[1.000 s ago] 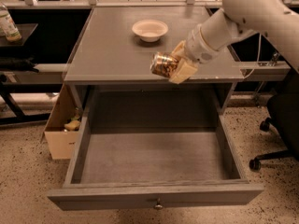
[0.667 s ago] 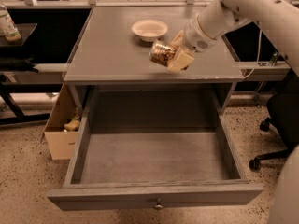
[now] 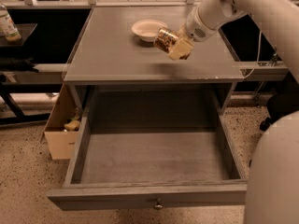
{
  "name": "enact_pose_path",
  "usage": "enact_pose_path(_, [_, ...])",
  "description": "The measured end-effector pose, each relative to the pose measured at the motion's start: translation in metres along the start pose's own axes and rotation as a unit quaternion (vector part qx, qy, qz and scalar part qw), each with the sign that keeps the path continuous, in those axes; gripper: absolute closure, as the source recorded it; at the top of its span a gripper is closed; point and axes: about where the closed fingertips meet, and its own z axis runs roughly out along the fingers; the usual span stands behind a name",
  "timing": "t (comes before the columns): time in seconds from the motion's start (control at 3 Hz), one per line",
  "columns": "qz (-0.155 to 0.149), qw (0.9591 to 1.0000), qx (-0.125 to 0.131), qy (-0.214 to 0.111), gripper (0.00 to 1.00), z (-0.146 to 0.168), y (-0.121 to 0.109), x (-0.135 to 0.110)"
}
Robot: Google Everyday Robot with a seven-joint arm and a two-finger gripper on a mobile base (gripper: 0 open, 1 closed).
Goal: Pick orange can from top drawer and place on counter
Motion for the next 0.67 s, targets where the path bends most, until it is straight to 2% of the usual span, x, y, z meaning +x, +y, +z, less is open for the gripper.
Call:
enact_pose_path(0.33, [0.035,0.9992,0.015,0.015,1.00,0.006,-0.014,0.010])
enact_pose_path(0.67, [0.067,0.9971,0.023,0.031,0.82,0.011,-0.022,0.022])
